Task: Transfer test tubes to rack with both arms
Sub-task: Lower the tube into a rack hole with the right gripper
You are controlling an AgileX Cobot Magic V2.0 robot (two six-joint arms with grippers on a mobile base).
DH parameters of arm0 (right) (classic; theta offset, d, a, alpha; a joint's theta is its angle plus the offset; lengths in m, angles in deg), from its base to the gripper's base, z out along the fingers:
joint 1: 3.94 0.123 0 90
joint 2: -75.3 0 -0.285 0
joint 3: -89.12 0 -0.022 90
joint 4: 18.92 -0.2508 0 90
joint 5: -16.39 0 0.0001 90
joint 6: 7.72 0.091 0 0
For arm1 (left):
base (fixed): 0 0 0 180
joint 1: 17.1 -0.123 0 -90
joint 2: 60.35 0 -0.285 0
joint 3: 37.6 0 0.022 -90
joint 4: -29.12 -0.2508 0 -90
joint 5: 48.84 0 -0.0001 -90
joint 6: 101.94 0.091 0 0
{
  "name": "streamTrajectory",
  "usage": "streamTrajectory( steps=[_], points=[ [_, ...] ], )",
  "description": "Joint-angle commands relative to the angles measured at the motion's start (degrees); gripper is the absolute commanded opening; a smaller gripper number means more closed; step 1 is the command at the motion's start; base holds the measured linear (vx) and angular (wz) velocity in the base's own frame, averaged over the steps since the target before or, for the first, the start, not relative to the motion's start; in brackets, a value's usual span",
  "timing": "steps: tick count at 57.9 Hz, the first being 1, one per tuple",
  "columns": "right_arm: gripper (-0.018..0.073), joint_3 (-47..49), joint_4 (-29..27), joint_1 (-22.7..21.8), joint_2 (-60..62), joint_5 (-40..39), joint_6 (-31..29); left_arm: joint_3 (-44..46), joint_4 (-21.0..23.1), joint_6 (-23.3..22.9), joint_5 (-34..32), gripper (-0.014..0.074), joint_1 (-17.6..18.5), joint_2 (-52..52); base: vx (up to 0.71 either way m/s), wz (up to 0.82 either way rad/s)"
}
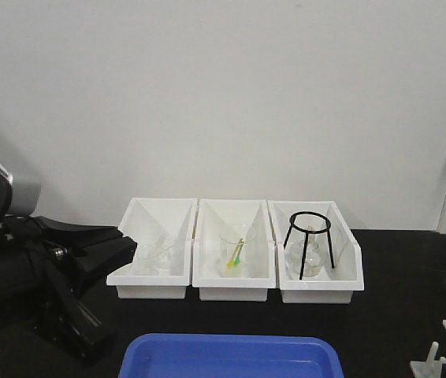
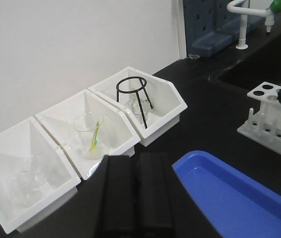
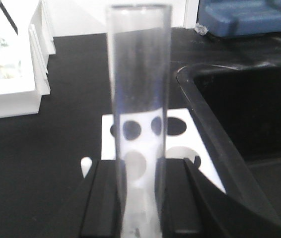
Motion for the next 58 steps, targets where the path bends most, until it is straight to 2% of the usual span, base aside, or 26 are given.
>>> streamTrajectory(
  steps=[1,15,23,50,58],
  points=[
    [-0.0006,1.6,0.4,-0.4,-0.2,-6.5,-0.3,1.7,0.2,-0.5,-4.6,0.0069,0.1,1.2,0.00,0.00],
    [0.0004,1.6,0.6,-0.4,-1.6,-7.1,-0.3,1.7,0.2,-0.5,-4.6,0.0069,0.1,1.2,0.00,0.00],
    [0.0051,1.6,0.6,-0.4,-1.6,-7.1,-0.3,1.7,0.2,-0.5,-4.6,0.0069,0.1,1.2,0.00,0.00],
    [0.0397,1.6,0.6,-0.4,-1.6,-7.1,1.4,1.7,0.2,-0.5,-4.5,0.0069,0.1,1.2,0.00,0.00],
    [0.0459,1.6,0.5,-0.4,-0.7,-7.2,1.9,1.7,0.2,-0.5,-4.6,0.0069,0.1,1.2,0.00,0.00]
  ],
)
